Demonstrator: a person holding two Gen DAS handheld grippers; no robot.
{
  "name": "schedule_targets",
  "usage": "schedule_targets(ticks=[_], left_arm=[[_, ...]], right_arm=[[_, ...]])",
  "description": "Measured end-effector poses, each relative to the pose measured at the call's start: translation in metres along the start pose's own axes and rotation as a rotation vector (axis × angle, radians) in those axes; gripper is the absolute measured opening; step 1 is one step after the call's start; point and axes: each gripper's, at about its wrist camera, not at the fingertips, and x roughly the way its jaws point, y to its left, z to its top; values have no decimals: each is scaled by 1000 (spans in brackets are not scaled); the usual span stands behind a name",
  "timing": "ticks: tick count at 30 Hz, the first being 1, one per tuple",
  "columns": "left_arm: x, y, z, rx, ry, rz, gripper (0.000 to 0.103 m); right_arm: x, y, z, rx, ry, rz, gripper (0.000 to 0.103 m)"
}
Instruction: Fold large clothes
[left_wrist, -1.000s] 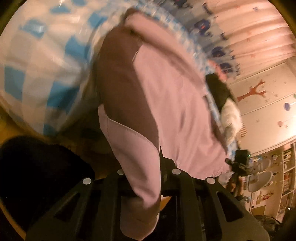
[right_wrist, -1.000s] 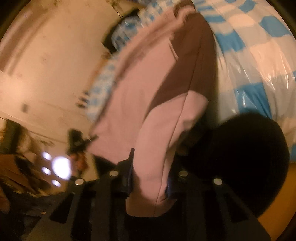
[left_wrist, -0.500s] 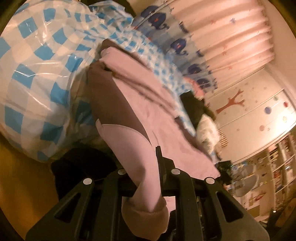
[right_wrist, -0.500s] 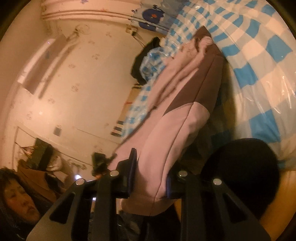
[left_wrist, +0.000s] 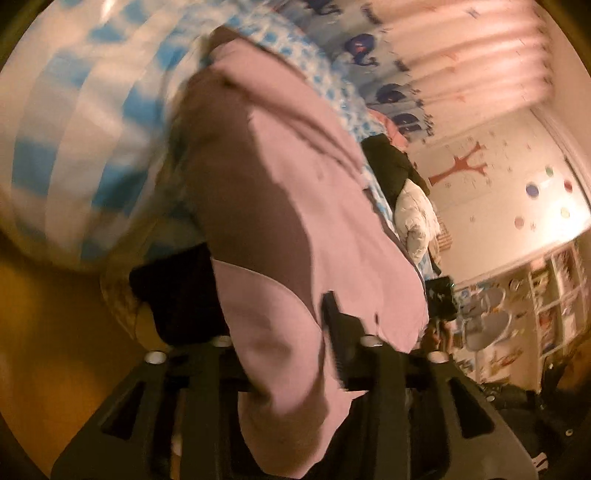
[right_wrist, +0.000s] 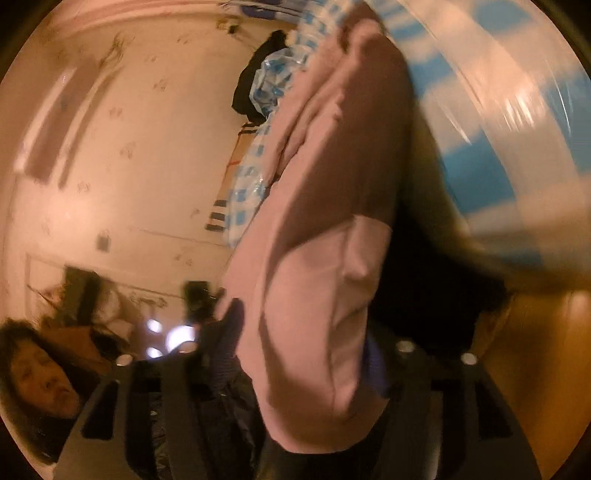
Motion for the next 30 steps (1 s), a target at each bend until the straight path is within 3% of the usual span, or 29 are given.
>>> schedule_targets(ticks=[2, 3, 6, 12, 13, 14, 15, 17, 18, 23, 26, 30], left_arm=[[6, 10, -2, -13, 15, 9, 54], [7, 13, -3, -20, 16, 17, 64], [11, 20, -4, -39, 22, 16, 79], [33, 22, -12, -38, 69, 3, 84], [36, 22, -14, -34, 58, 7, 84], [37, 22, -16, -34, 46, -6, 71], [39, 22, -15, -40, 48, -16, 50], [40, 19, -16, -52, 48, -11, 27], [37, 10, -14, -41, 30, 1, 20], [-5, -62, -3, 135, -118, -33, 13], [-29, -98, -9, 231, -150, -57, 13], [-47, -100, -30, 280, -135, -98, 13]], right_arm=[[2, -8, -1, 18, 5, 6, 72], [4, -10, -2, 22, 13, 30, 73], [10, -6, -4, 8, 36, 71, 75], [27, -3, -8, -29, 79, 59, 73], [29, -3, -9, -37, 74, 51, 57], [32, -2, -10, -44, 69, 46, 45], [33, -2, -12, -46, 52, 52, 42], [31, 1, -14, -58, 14, 63, 32], [28, 6, -15, -73, -8, 76, 31], [-1, 67, -14, -263, -133, 177, 30], [-19, 87, -19, -321, -177, 248, 30], [-39, 95, -43, -387, -175, 344, 30]])
